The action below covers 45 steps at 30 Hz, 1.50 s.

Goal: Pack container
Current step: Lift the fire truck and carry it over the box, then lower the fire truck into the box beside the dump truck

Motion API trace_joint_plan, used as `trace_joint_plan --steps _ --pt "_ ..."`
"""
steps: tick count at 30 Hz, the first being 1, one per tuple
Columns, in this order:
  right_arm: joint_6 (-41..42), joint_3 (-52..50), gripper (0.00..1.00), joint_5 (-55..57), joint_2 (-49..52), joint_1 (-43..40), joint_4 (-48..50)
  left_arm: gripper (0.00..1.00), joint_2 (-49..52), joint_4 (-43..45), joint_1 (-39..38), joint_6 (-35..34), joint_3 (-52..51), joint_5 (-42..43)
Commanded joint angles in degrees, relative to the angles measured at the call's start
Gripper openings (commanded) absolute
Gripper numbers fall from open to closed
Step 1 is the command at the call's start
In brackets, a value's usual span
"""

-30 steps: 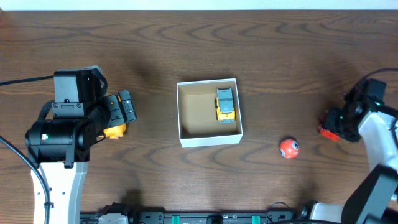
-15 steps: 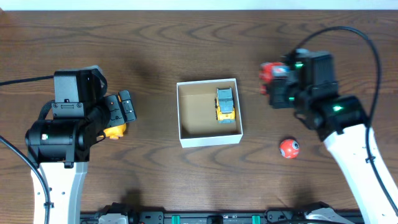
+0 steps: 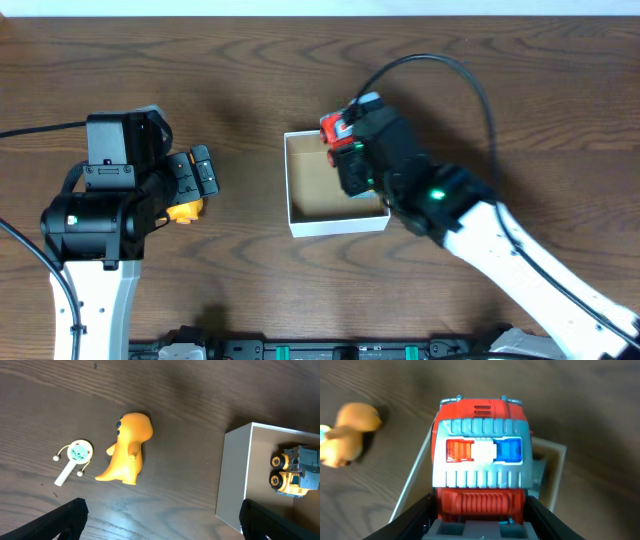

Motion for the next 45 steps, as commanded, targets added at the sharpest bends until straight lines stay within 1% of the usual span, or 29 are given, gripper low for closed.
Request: trace_joint_plan --steps 1,5,7,21,27,35,36,39,41,45 --pt "8.8 1.1 0.01 4.9 2.8 1.9 0.1 0.98 0.2 -0.2 0.3 -0.7 1.1 0.6" --pt "14.0 1.1 0.02 4.8 6.1 2.6 0.0 0.98 0.2 -0.1 0.3 -0.7 1.1 0.6" --pt "15.3 1.1 0.02 4.8 7.3 2.7 -0.2 0.98 0.2 -0.2 0.3 -0.7 1.1 0.6" --pt "15.2 1.1 0.01 0.7 14.6 3.0 0.0 0.98 0.2 -0.1 0.3 -0.7 1.1 0.6" --pt "15.2 1.1 0.01 0.6 17.7 3.0 0.1 0.98 0.2 -0.2 0.3 -0.7 1.1 0.6" --pt "13.9 1.1 0.01 0.7 18.8 3.0 3.6 0.98 0.2 -0.2 0.3 -0.7 1.1 0.6" --pt "13.6 1.1 0.03 0.8 18.8 3.0 4.0 0.98 0.2 -0.2 0.3 -0.7 1.1 0.6" --pt "12.9 1.1 0.22 1.1 18.8 3.0 4.9 0.98 0.2 -0.2 0.3 -0.7 1.1 0.6" --pt "12.9 1.1 0.23 1.4 18.8 3.0 4.9 0.98 0.2 -0.3 0.3 -0.7 1.1 0.6" --pt "12.9 1.0 0.22 3.0 18.8 3.0 4.8 0.98 0.2 -0.6 0.3 -0.7 1.1 0.6"
